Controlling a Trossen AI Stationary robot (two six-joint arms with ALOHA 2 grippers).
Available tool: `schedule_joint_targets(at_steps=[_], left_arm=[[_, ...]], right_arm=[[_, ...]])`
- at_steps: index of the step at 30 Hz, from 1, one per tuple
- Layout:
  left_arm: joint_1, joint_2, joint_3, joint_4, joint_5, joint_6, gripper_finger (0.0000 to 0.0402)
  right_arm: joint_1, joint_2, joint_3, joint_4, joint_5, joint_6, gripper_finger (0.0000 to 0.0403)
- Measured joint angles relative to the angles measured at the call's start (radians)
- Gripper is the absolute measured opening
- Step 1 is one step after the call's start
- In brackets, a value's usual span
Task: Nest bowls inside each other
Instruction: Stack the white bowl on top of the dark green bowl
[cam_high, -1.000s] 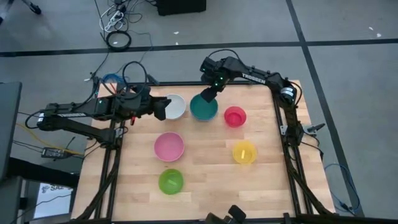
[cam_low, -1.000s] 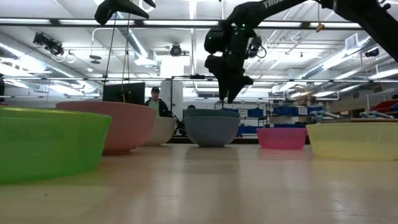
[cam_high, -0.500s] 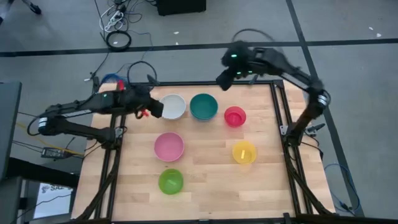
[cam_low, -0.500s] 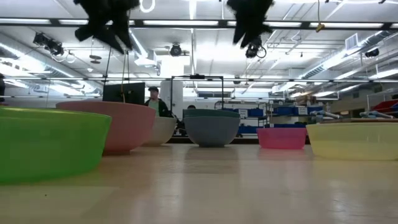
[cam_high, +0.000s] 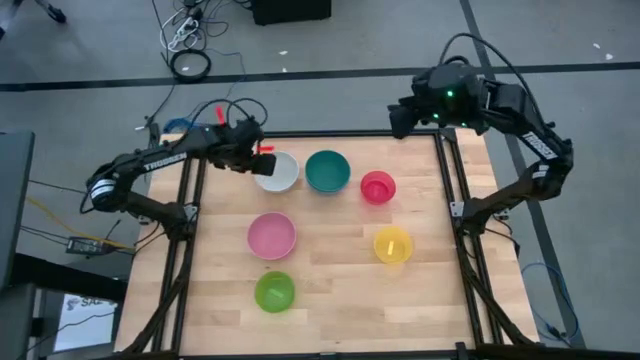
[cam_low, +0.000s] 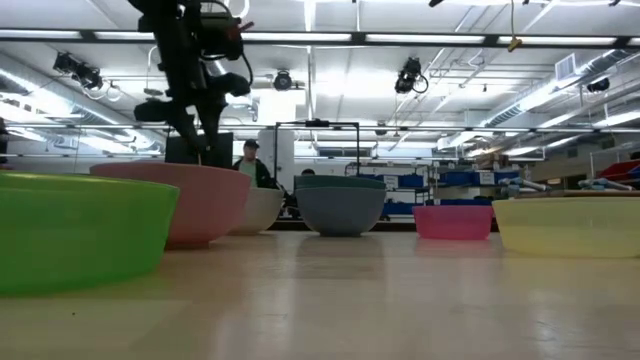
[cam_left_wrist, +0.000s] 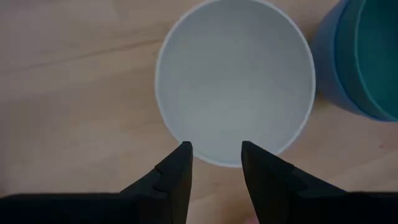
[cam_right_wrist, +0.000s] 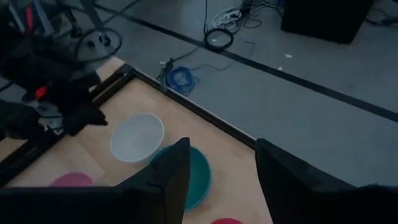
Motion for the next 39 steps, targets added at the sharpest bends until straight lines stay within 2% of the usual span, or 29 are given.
schedule_joint_targets(at_steps=[8, 13, 22, 28, 30, 35, 39], left_arm=[[0.116, 0.041, -0.003, -0.011, 0.026, 0.063, 0.0148], [0.135, 0.113, -0.003, -0.001, 0.035, 0.103, 0.0148], [0.138, 0.239, -0.003, 0.036, 0.054, 0.137, 0.0148], [0.138, 0.306, -0.003, 0.133, 0.046, 0.184, 0.0144], [0.140, 0.331, -0.003, 0.131, 0.068, 0.185, 0.0125], [0.146, 0.358, -0.003, 0.138, 0.100, 0.249, 0.0019], [0.158, 0.358, 0.005, 0.133, 0.113, 0.268, 0.0007]], right_arm=[[0.036, 0.051, 0.000, -0.020, -0.040, 0.003, 0.0169], [0.061, 0.092, 0.000, -0.014, -0.079, -0.010, 0.0169], [0.089, 0.112, 0.000, -0.012, -0.081, -0.012, 0.0169], [0.090, 0.107, 0.000, -0.011, -0.081, -0.012, 0.0169], [0.090, 0.107, 0.000, -0.012, -0.080, -0.012, 0.0168], [0.090, 0.107, 0.000, -0.013, -0.080, -0.011, 0.0168], [0.089, 0.107, 0.000, -0.014, -0.079, -0.011, 0.0168]])
